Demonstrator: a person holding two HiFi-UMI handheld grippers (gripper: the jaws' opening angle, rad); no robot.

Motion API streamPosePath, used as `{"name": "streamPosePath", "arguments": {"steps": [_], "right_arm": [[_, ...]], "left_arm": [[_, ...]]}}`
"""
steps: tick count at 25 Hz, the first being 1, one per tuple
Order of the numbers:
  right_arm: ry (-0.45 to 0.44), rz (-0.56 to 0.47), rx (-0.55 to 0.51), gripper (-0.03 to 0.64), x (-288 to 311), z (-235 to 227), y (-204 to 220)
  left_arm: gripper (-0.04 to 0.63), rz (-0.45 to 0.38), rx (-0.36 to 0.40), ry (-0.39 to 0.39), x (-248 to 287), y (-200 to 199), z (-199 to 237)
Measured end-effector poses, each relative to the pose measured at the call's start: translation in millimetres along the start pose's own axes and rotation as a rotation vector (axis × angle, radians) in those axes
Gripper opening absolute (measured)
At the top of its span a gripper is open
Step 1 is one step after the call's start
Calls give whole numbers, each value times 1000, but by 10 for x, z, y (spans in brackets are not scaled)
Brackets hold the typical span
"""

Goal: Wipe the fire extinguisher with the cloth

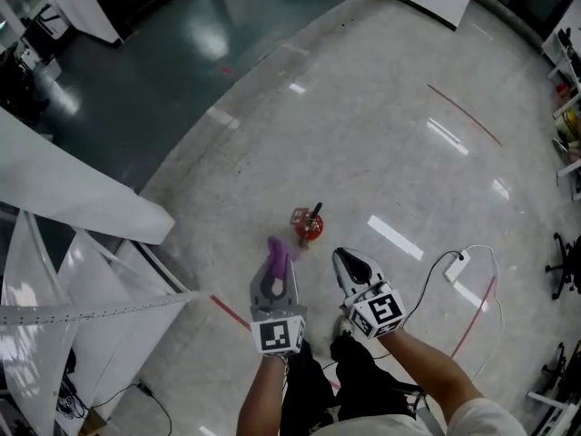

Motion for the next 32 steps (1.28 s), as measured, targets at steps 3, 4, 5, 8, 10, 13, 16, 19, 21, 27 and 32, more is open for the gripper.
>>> {"name": "streamPosePath", "arguments": {"steps": [3,4,5,8,10,13,16,19,21,27,32], "right_arm": [[-12,-23,3,24,-231,229,-471],[-17,-35,4,22,-320,310,-604],[-21,-48,3,21,-416,391,-723],[-28,-74,-4,16,-692,630,-948],[-40,-75,-17,15,-826,780,-1009],[-59,-80,-53,14,-993,930,-1049],[-57,-86,-41,14,-1174,1036,-1019],[-63,-96,-55,14,-1242,1136,-1021],[-70,-103,-60,14,-1241,1192,-1038],[-81,-125,-83,14,-1288,1223,-1119],[-91,-122,-96,14,-1364,1219,-1108]], "left_arm": [[52,-40,16,6,-284,-499,-84],[52,-50,24,12,-395,-644,-118],[52,-60,31,18,-512,-774,-154],[52,-88,53,25,-885,-1051,-251],[52,-97,63,26,-1114,-1130,-296],[52,-95,76,31,-1370,-1170,-392],[52,-85,78,26,-1553,-1164,-456],[52,-108,81,6,-1612,-1141,-420],[52,-121,77,6,-1620,-1191,-405],[52,-99,50,12,-1684,-1268,-467],[52,-95,57,26,-1698,-1265,-511]]}}
Point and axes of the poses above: the fingertips, and each gripper's own axes: x forward along the fingers, z to its left, y out of its underside, the point moved 6 cm from there along -x, backward along the fingers, and after that the axes turned 9 degrees about -y, right-handed, at the moved point
